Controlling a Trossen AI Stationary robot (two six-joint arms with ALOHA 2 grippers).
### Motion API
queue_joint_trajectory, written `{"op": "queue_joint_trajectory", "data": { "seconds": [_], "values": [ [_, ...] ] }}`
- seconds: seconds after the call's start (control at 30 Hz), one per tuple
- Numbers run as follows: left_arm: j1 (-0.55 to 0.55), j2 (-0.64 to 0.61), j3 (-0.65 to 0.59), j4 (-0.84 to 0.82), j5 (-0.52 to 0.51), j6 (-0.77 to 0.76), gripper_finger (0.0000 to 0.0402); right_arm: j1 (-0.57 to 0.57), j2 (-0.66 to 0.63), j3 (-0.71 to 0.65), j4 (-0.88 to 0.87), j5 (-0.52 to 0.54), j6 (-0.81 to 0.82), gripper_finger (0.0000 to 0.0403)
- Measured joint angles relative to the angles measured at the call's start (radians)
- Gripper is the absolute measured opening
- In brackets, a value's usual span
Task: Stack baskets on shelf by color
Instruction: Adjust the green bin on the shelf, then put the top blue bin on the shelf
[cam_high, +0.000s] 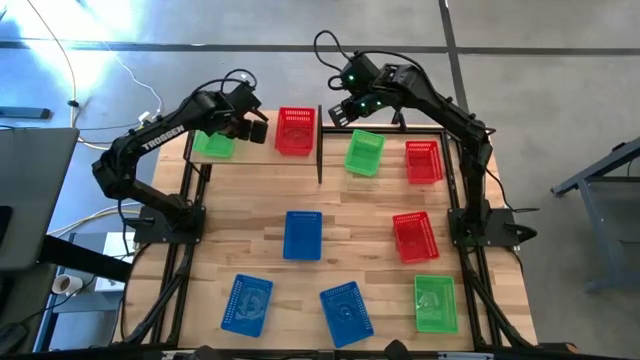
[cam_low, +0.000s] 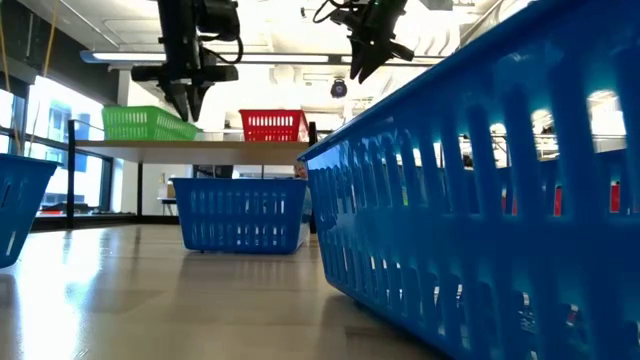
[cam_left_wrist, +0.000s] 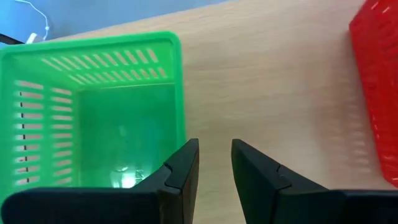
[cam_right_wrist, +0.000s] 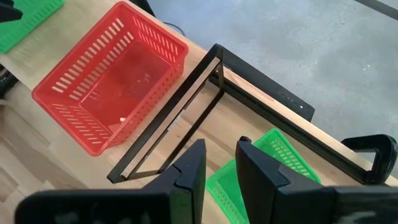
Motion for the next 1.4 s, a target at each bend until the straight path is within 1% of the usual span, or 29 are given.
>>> {"op": "queue_joint_trajectory", "data": {
  "seconds": [0.13, 0.27, 0.47, 0.73, 0.83, 0.93, 1.03, 1.23, 1.4],
  "values": [
    [0.009, 0.0, 0.0, 0.001, 0.0, 0.019, 0.0087, 0.0, 0.0, 0.0, 0.0, 0.0, 0.0, 0.0075],
    [0.027, 0.0, 0.0, 0.001, -0.043, 0.019, 0.0087, 0.0, 0.0, 0.0, 0.0, 0.0, 0.003, 0.0075],
    [0.052, -0.001, 0.0, 0.001, -0.046, 0.026, 0.0087, 0.01, 0.0, 0.0, 0.0, 0.001, 0.003, 0.0075],
    [0.029, -0.049, 0.0, 0.013, 0.01, 0.039, 0.0087, 0.006, 0.0, 0.0, 0.0, 0.008, -0.008, 0.0075],
    [0.004, -0.086, 0.0, 0.013, 0.071, 0.021, 0.0087, -0.005, 0.0, 0.0, -0.001, 0.007, -0.019, 0.0075],
    [-0.047, -0.121, 0.0, 0.013, 0.129, -0.009, 0.0087, -0.019, -0.001, 0.0, -0.007, 0.004, -0.042, 0.0075],
    [-0.124, -0.141, 0.0, 0.013, 0.163, -0.08, 0.0087, -0.035, -0.002, 0.0, -0.009, 0.004, -0.067, 0.0075],
    [-0.297, -0.148, 0.0, 0.013, 0.163, -0.27, 0.0087, -0.077, -0.002, 0.0, -0.009, -0.007, -0.15, 0.0075],
    [-0.432, -0.129, -0.001, 0.013, 0.14, -0.433, 0.0087, -0.115, -0.002, 0.0, -0.009, -0.091, -0.194, 0.0075]
  ]
}}
